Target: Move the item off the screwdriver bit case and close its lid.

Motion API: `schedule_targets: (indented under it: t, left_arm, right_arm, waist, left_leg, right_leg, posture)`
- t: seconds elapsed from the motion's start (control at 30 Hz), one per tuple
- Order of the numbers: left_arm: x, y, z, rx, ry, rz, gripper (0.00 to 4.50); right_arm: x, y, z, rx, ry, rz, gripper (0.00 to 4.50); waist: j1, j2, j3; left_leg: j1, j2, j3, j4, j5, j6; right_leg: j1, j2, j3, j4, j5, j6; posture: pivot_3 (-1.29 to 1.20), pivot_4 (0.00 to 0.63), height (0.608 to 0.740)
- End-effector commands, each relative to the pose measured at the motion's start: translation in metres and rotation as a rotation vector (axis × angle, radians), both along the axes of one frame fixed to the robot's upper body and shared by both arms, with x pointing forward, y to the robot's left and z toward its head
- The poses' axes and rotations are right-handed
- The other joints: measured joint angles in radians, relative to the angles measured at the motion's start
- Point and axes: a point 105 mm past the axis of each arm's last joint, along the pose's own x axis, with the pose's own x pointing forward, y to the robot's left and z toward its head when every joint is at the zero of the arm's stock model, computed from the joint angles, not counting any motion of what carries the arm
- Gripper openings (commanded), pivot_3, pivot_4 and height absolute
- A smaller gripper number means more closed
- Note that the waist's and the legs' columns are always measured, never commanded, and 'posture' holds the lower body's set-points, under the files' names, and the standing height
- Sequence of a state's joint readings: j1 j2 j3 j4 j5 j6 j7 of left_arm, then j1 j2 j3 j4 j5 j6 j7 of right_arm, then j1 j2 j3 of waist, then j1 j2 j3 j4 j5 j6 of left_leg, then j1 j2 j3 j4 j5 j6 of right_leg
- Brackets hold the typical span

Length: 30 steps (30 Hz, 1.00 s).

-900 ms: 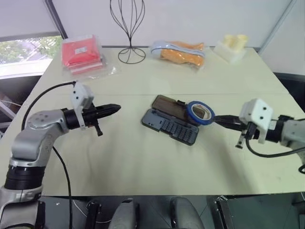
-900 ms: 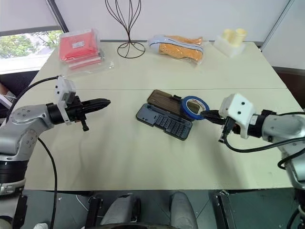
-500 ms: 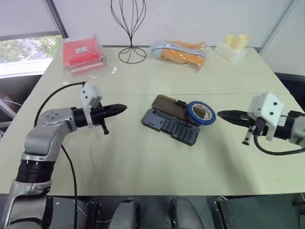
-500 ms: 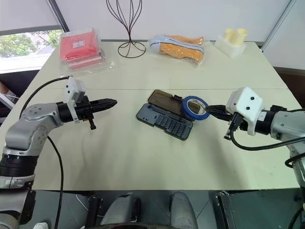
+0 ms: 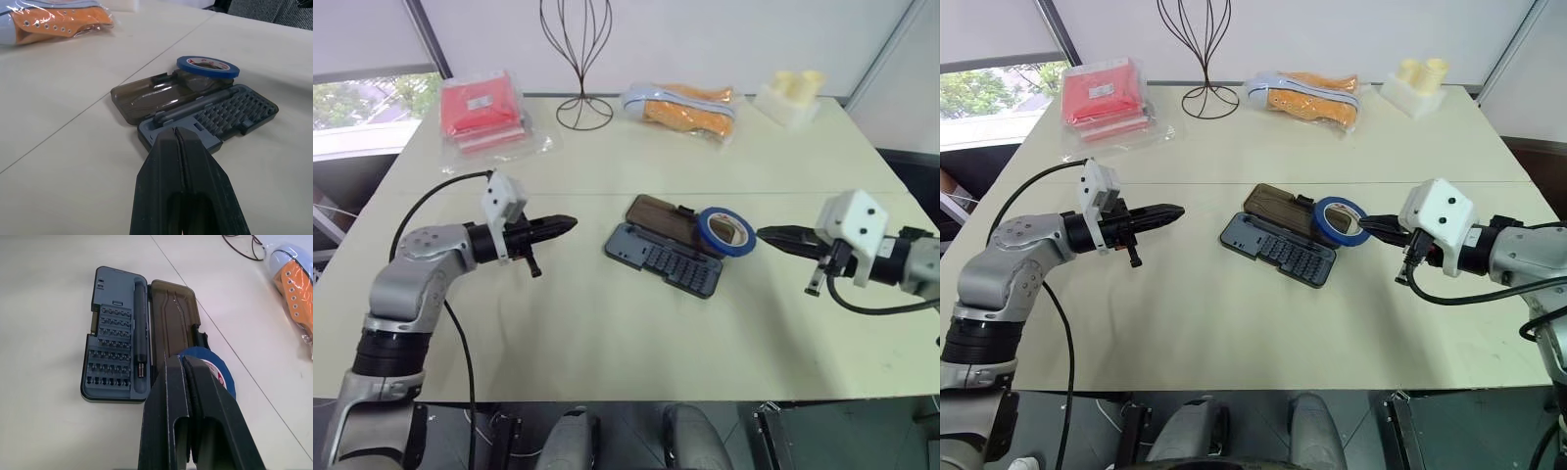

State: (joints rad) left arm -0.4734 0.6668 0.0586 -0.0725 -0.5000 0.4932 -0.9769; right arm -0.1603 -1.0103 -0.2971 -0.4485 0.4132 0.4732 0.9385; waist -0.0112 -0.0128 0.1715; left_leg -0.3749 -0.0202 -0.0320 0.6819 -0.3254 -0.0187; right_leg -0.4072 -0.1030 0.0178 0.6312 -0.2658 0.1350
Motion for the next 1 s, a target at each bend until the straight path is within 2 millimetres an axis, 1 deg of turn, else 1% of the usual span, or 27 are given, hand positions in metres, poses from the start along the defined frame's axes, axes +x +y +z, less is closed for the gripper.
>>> schedule_targets:
  t: [0.03,0.23,0.3,0.33,0.43,0.47,0.5,0.57,0.73,0.8,0.9,1.0]
  left_arm:
    - [0.0,0.0,0.012,0.004,-0.052,0.006,0.0]
    - [0.004,-0.003,0.009,0.001,-0.06,0.023,0.0]
    - [0.01,-0.006,0.006,-0.006,-0.064,0.035,0.0]
    - [0.014,-0.008,0.004,-0.014,-0.064,0.043,0.0]
    - [0.026,-0.009,0.0,-0.04,-0.065,0.085,0.0]
    - [0.029,-0.01,-0.002,-0.042,-0.066,0.091,0.0]
    - [0.032,-0.011,-0.003,-0.043,-0.068,0.096,0.0]
    - [0.037,-0.014,-0.006,-0.043,-0.07,0.101,0.0]
    - [0.044,-0.029,-0.01,-0.032,-0.091,0.082,0.0]
    - [0.045,-0.031,-0.01,-0.025,-0.1,0.075,0.0]
    - [0.046,-0.035,-0.01,-0.028,-0.104,0.072,0.0]
    - [0.046,-0.035,-0.01,-0.028,-0.109,0.072,0.0]
  right_arm:
    - [0.0,0.003,0.011,-0.013,-0.057,0.011,0.04]
    - [0.005,0.006,0.011,0.009,-0.063,0.01,0.04]
    - [0.012,0.008,0.01,0.032,-0.069,-0.003,0.54]
    - [0.016,0.01,0.008,0.044,-0.072,-0.01,0.83]
    - [0.029,0.014,0.003,0.071,-0.079,-0.04,2.37]
    - [0.033,0.015,0.0,0.076,-0.078,-0.048,2.94]
    - [0.038,0.016,-0.002,0.083,-0.081,-0.059,3.38]
    - [0.045,0.019,-0.006,0.107,-0.074,-0.085,4.46]
    - [0.063,0.032,-0.029,0.127,-0.028,-0.122,4.46]
    - [0.067,0.036,-0.032,0.139,-0.014,-0.126,4.46]
    - [0.081,0.041,-0.042,0.181,0.029,-0.186,4.46]
    - [0.089,0.039,-0.048,0.188,0.045,-0.237,4.46]
  waist:
    - [0.0,0.0,0.0]
    - [0.0,0.0,0.0]
    - [0.0,0.0,0.0]
    - [0.0,0.0,0.0]
    - [0.0,0.0,0.0]
    - [-0.001,0.0,0.0]
    - [-0.001,0.0,0.0]
    - [-0.001,0.0,0.0]
    - [-0.001,0.0,0.0]
    - [-0.001,0.0,0.0]
    - [-0.004,0.0,0.0]
    - [-0.003,0.0,0.0]
  left_leg:
    - [0.0,0.0,0.0,0.0,0.0,0.0]
    - [0.0,0.0,0.0,0.0,0.0,0.0]
    - [0.0,0.0,0.0,0.0,0.0,0.0]
    - [0.0,0.0,0.0,0.0,0.0,0.0]
    - [0.0,0.0,0.0,0.001,0.0,0.0]
    - [0.0,0.0,0.0,0.001,0.0,0.0]
    - [0.0,0.0,0.0,0.001,0.0,0.0]
    - [-0.001,0.0,0.001,0.001,0.0,-0.001]
    - [-0.001,-0.001,0.001,0.001,0.001,-0.001]
    - [-0.001,-0.001,0.001,0.001,0.002,-0.003]
    - [-0.001,-0.001,0.001,0.001,0.003,-0.005]
    - [-0.001,0.0,0.001,0.001,0.003,-0.005]
  right_leg:
    - [0.0,0.0,0.0,0.0,0.0,0.0]
    - [0.0,0.0,0.0,0.0,0.0,0.0]
    - [0.0,0.0,0.0,0.0,0.0,0.0]
    - [0.0,0.0,0.0,0.0,0.0,0.0]
    - [0.0,0.0,0.0,0.001,0.0,0.0]
    - [0.0,0.0,0.0,0.001,0.0,0.0]
    - [0.0,0.0,0.0,0.001,0.0,0.0]
    - [-0.001,0.0,0.0,0.001,0.0,0.0]
    - [-0.001,0.0,0.0,0.001,0.0,0.0]
    - [-0.001,0.0,0.0,0.001,0.0,0.0]
    - [-0.002,0.0,0.0,0.001,0.0,0.0]
    - [-0.002,0.0,0.0,0.001,0.0,0.0]
  posture:
    - [0.0,0.15,0.74]
    - [0.0,0.15,0.74]
    - [0.0,0.15,0.74]
    - [0.0,0.15,0.74]
    - [0.0,0.15,0.74]
    - [0.0,0.15,0.74]
    - [0.0,0.15,0.74]
    - [0.0,0.15,0.74]
    - [0.0,0.15,0.74]
    - [0.0,0.15,0.74]
    - [0.0,0.15,0.74]
    - [0.0,0.15,0.74]
